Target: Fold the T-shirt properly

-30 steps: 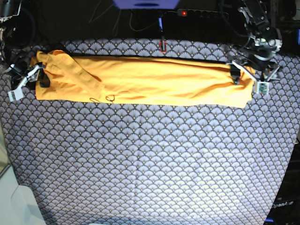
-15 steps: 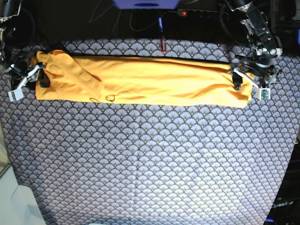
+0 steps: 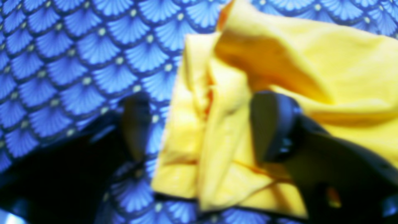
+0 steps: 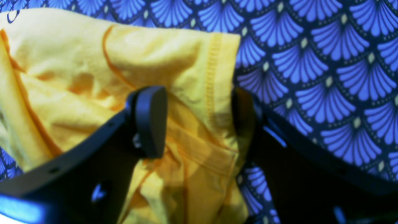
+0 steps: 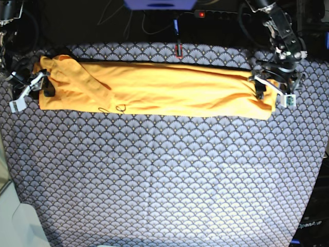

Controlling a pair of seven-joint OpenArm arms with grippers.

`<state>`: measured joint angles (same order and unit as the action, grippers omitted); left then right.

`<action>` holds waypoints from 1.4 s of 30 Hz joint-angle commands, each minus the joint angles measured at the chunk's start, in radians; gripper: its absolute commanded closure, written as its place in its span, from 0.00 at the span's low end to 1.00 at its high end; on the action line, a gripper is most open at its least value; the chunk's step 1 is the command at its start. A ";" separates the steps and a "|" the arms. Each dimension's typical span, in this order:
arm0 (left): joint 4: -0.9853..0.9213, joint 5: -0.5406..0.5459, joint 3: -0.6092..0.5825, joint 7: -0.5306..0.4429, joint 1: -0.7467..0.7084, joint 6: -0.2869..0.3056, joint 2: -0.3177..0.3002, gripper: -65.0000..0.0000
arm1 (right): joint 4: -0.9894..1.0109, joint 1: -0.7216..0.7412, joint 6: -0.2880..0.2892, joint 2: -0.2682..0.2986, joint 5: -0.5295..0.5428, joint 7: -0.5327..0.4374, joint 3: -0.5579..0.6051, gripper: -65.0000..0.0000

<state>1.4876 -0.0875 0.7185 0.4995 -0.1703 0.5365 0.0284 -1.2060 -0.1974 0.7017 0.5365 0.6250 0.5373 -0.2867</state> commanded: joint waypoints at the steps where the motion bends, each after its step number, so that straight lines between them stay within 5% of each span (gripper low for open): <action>1: 0.006 -0.027 -0.001 0.035 -0.011 0.004 0.002 0.45 | -0.001 -0.003 -0.004 0.012 -0.029 0.043 0.004 0.46; 6: 0.014 -0.027 -0.001 0.035 -0.015 0.004 0.002 1.00 | -0.001 -0.003 -0.004 0.012 -0.029 0.043 0.004 0.46; 15: 0.023 -0.028 0.005 0.037 -0.013 0.004 0.002 1.00 | -0.001 -0.003 -0.004 0.012 -0.029 0.043 0.004 0.46; 22: 0.259 -0.033 -0.001 0.040 -0.042 0.004 0.058 1.00 | -0.001 -0.003 -0.004 0.012 -0.029 0.043 0.004 0.46; 25: 0.354 -0.027 -0.012 0.123 -0.036 0.004 0.080 1.00 | -0.001 -0.003 -0.004 0.012 -0.029 0.045 0.004 0.46; 42: 0.482 -0.031 -0.504 0.373 -0.050 -0.003 0.080 1.00 | -0.001 -0.003 -0.004 0.009 -0.029 0.048 0.004 0.46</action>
<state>1.9522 -0.1276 0.2134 0.8890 -0.2264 0.5350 0.1059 -1.2060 -0.1951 0.7017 0.5346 0.6216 0.5365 -0.2852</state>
